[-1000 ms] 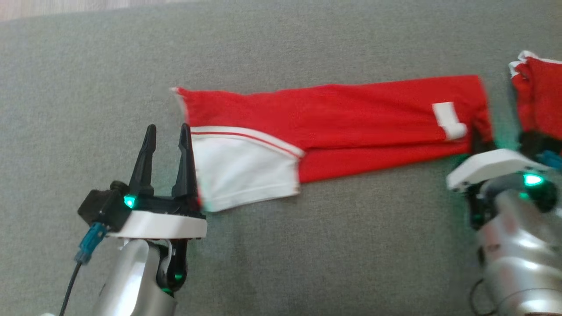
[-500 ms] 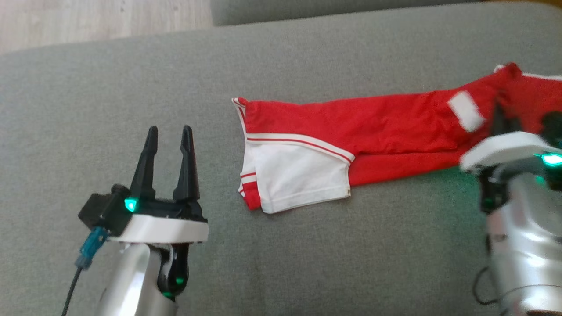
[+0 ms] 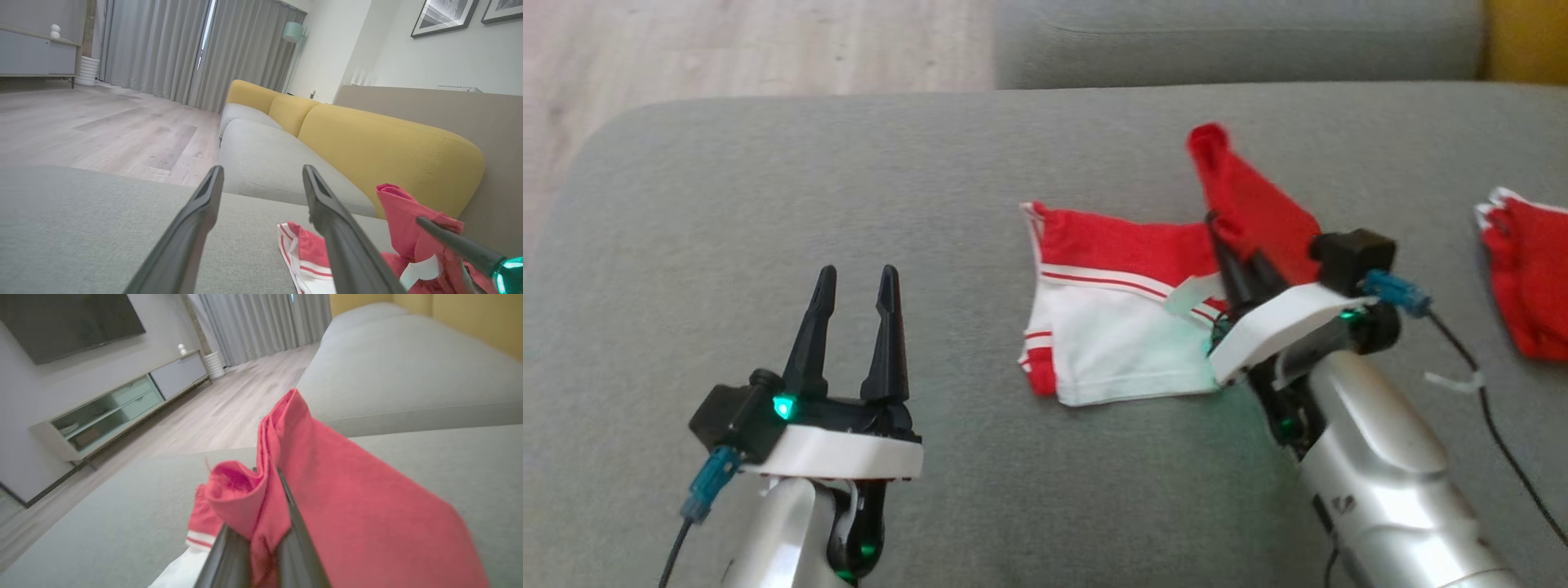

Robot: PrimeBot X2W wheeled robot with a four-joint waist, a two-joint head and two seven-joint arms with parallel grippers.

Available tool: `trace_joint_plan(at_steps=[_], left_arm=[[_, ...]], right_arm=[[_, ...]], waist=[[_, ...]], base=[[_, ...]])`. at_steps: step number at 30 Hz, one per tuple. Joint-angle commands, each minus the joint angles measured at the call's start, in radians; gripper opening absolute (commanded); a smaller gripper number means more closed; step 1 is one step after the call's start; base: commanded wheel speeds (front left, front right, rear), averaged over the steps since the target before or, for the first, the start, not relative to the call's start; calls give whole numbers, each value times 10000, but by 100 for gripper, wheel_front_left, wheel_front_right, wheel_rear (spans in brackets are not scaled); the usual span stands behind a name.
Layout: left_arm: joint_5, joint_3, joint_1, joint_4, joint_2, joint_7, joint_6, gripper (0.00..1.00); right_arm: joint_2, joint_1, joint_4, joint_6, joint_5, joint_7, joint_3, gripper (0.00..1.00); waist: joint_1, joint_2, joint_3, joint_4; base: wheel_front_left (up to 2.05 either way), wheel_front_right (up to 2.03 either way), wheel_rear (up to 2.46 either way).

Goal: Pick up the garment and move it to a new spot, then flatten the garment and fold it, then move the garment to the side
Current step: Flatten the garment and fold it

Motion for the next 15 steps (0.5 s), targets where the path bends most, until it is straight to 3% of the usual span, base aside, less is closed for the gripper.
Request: trace_joint_plan(at_steps=[1,15], left_arm=[[-54,217,-160,-342,38,-65,-55,100],[-135,-49,-186,-296,9,-65,-55,100]], right_arm=[[112,-150,-359,65,345,-22,525,0],[113,-514,1084,65,1831,-440,2467,0]], waist=[[1,-1,-103,385],[1,-1,156,1641]], base=[[0,0,0],[0,0,0]])
